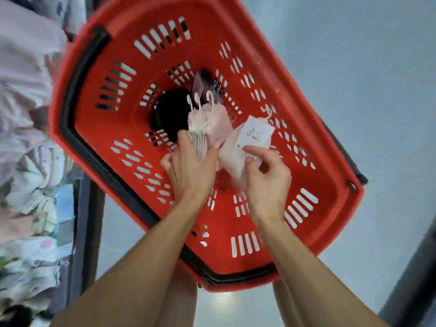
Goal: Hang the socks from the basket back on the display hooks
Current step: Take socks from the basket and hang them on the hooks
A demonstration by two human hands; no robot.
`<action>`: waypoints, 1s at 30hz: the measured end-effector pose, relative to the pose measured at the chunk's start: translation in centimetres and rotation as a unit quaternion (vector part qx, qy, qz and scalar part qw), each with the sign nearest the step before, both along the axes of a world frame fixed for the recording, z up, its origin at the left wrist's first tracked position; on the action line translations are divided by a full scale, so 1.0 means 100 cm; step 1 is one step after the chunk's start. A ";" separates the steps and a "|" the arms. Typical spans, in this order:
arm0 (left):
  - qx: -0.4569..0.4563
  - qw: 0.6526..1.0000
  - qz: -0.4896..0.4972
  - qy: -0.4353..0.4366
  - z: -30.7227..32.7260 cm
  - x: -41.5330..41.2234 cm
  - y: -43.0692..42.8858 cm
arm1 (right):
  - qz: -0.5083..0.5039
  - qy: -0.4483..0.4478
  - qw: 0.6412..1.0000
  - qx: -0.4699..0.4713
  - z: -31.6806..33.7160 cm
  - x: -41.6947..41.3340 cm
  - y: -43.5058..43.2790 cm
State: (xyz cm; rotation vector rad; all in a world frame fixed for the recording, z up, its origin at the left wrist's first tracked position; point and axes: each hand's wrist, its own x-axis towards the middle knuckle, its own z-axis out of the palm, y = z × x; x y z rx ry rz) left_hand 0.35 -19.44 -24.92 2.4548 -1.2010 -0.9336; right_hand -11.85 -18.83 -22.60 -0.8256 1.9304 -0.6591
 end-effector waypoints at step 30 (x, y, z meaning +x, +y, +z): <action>-0.481 0.770 0.278 0.313 0.743 0.129 0.212 | 0.502 -0.380 0.737 -0.244 0.702 0.157 0.102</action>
